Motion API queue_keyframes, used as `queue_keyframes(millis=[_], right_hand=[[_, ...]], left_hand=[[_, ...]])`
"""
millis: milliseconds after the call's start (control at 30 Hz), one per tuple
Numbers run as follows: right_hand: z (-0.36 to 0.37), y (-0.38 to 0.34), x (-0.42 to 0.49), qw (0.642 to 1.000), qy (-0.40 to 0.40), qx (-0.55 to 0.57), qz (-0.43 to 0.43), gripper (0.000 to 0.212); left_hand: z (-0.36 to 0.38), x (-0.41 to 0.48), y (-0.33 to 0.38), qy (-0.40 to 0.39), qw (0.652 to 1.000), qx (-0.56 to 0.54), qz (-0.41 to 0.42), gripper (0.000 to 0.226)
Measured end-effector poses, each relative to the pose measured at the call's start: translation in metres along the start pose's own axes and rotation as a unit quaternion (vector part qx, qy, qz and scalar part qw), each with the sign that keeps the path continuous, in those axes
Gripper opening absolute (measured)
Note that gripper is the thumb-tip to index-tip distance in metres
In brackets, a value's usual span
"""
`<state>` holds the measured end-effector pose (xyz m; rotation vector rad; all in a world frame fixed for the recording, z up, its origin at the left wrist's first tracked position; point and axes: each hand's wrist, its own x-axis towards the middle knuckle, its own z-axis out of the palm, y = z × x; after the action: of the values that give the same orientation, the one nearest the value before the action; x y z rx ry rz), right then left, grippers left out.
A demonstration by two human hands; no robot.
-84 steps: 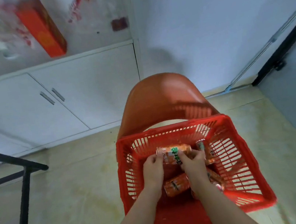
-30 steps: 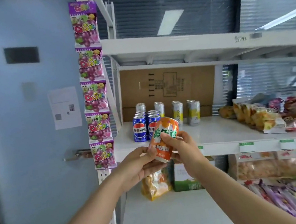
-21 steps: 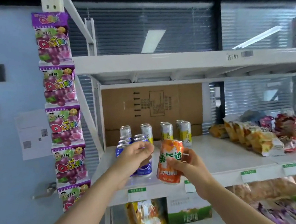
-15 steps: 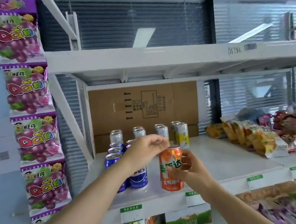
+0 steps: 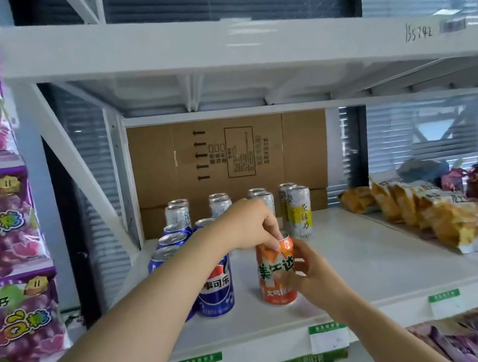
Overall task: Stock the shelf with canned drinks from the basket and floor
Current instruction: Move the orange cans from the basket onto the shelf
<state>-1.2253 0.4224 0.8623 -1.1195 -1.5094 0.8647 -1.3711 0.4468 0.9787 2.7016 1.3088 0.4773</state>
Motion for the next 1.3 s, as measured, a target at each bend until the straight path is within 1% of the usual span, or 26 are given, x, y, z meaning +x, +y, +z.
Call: queue_keyframes(millis=[167,367,600,733,833,900,1033,1167,1300], right_hand=[[0.009,0.007,0.034,0.999,-0.021,-0.028,0.001,0.05],[0.024,0.013,0.079,0.999,-0.029,-0.039,0.009,0.046],[0.033,0.025,0.111,0.999,-0.048,0.005,0.009,0.039],[0.032,0.037,0.115,0.998,-0.047,0.033,-0.015,0.033],[0.031,0.041,0.118,0.997,-0.056,0.035,-0.028,0.039],[0.032,0.042,0.119,0.997,-0.06,0.009,-0.038,0.044],[0.036,0.045,0.121,0.997,-0.052,-0.038,-0.038,0.048],[0.04,0.05,0.127,0.998,-0.031,-0.051,-0.033,0.046],[0.042,0.054,0.13,0.998,-0.009,-0.058,-0.016,0.055]], left_hand=[[-0.002,0.03,-0.021,-0.012,1.0,0.012,-0.024,0.016],[-0.001,0.055,-0.05,0.014,0.998,0.027,-0.058,0.016],[-0.006,0.074,-0.073,0.021,0.994,0.053,-0.095,0.016],[-0.007,0.081,-0.076,0.012,0.993,0.07,-0.095,0.016],[-0.007,0.08,-0.077,0.014,0.993,0.075,-0.093,0.013],[-0.006,0.079,-0.078,0.019,0.993,0.077,-0.09,0.011],[-0.005,0.075,-0.085,0.028,0.993,0.074,-0.092,0.016],[-0.005,0.074,-0.09,0.035,0.993,0.059,-0.092,0.015],[-0.004,0.073,-0.093,0.037,0.993,0.053,-0.094,0.016]])
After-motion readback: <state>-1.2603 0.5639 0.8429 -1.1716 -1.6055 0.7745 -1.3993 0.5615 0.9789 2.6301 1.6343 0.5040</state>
